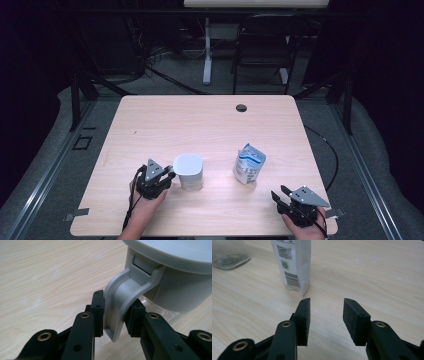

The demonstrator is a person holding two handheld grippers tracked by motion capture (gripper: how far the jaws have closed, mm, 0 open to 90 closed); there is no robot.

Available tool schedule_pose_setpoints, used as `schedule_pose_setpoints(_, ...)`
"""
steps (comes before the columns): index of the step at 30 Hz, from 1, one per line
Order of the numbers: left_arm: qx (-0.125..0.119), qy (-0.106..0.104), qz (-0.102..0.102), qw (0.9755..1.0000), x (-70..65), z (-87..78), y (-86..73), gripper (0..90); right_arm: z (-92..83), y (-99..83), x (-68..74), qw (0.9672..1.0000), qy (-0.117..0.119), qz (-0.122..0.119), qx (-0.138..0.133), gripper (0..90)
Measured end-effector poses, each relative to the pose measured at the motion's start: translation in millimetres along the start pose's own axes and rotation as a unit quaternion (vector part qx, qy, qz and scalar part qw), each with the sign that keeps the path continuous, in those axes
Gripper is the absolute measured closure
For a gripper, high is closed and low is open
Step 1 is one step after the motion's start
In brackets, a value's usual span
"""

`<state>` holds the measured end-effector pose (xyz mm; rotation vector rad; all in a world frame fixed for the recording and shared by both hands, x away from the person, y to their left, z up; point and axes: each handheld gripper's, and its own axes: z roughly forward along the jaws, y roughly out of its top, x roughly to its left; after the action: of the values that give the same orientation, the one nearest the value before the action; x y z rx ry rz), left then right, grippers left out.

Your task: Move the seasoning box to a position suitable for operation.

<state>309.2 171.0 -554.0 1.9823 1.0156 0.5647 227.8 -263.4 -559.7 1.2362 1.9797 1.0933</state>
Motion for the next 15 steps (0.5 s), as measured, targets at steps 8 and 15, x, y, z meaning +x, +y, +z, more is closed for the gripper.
schedule_pose_setpoints(8, 0.005, -0.002, 0.006, 1.0, -6.1, -2.6, 0.0, 72.5, 0.4, 1.3, 6.0, 0.9996, -0.006, -0.026, 0.001, 58.5)
schedule_pose_setpoints(15, 0.008, -0.005, 0.005, 0.9999, -13.9, -5.7, 0.2, 72.6, -0.9, 3.2, 8.9, 0.9995, -0.002, -0.03, -0.001, 58.3)
